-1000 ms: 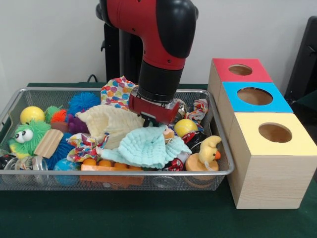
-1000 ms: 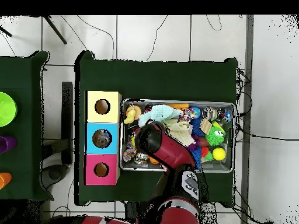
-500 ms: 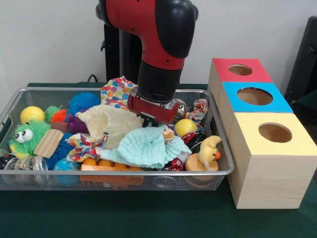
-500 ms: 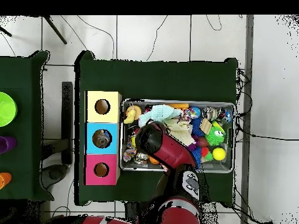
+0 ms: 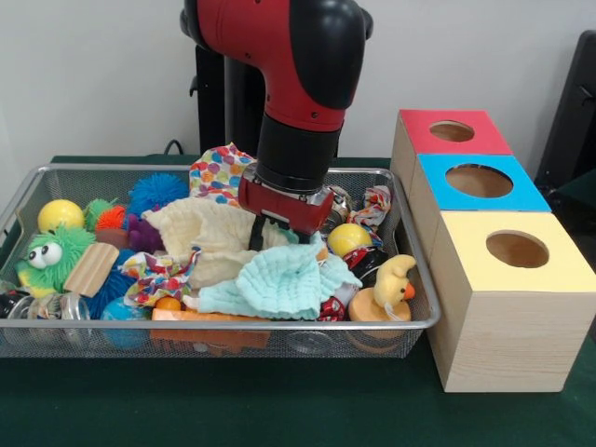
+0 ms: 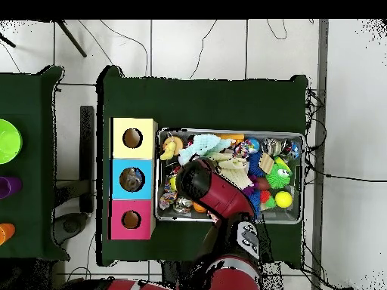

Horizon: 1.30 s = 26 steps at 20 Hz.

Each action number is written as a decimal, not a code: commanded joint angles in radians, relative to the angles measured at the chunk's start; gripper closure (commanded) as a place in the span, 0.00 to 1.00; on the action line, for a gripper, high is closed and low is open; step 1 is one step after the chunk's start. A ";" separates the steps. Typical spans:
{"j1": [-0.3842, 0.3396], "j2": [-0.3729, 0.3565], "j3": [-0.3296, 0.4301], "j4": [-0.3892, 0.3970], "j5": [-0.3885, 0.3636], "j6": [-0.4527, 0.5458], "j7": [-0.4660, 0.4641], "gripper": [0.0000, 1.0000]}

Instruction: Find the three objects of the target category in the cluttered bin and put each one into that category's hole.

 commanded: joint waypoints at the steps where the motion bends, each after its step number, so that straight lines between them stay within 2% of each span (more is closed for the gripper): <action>1: -0.039 0.009 0.081 -0.007 0.008 0.076 0.196 0.00; 10: -0.053 0.003 0.090 0.000 -0.008 0.063 0.180 0.00; 18: -0.061 -0.084 0.007 -0.016 -0.048 0.229 0.117 0.00; 26: -0.119 -0.141 0.015 0.004 -0.112 0.264 0.055 0.00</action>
